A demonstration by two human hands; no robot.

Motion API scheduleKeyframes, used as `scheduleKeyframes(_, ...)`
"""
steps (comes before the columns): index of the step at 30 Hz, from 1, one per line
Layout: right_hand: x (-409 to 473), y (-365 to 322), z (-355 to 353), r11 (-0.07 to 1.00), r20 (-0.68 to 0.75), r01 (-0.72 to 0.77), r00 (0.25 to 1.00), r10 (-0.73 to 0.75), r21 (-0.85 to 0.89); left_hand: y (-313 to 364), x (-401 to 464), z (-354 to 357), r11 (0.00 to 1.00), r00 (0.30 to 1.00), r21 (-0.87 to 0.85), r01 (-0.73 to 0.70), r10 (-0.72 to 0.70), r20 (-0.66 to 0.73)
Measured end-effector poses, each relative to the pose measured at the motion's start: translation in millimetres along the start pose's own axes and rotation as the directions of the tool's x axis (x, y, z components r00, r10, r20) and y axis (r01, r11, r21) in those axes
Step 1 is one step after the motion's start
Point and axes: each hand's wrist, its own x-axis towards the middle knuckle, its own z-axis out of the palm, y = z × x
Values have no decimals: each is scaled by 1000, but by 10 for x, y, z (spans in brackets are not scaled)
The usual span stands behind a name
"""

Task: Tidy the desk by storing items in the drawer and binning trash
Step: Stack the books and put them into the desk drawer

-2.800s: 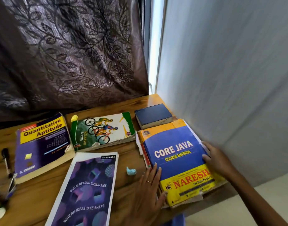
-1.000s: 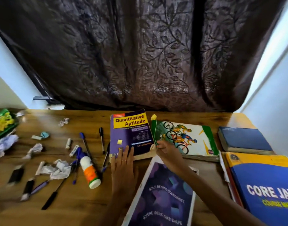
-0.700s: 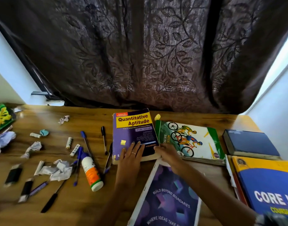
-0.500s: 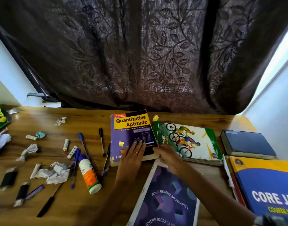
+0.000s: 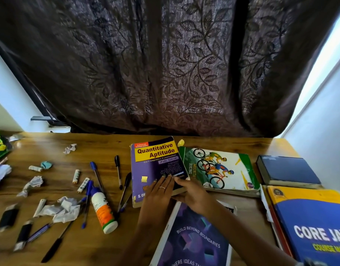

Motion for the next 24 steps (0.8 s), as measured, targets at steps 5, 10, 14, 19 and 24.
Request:
scheduleKeyframes(5,-167,3,-147,996,3,87,996,-87,-1,16,-56,-45,1000,999,23,15,-16,49)
scheduleKeyframes(10,-562,-95,-438,983,48,178,982,-181,48,181,-169,-108,1000,998,-9,15,-15,56)
scheduleKeyframes(14,-908,-136,-744,973,3,219,976,-220,78,582,-180,-150,994,994,-15,-109,109,-6)
scheduleKeyframes(19,-1371,-183,-1238,946,-43,299,954,-296,125,1118,-83,-127,956,955,-38,-290,287,-82)
scheduleKeyframes(24,-1837,-220,-1676,905,-136,405,911,-388,132,1693,40,-117,901,892,-72,-427,407,-197)
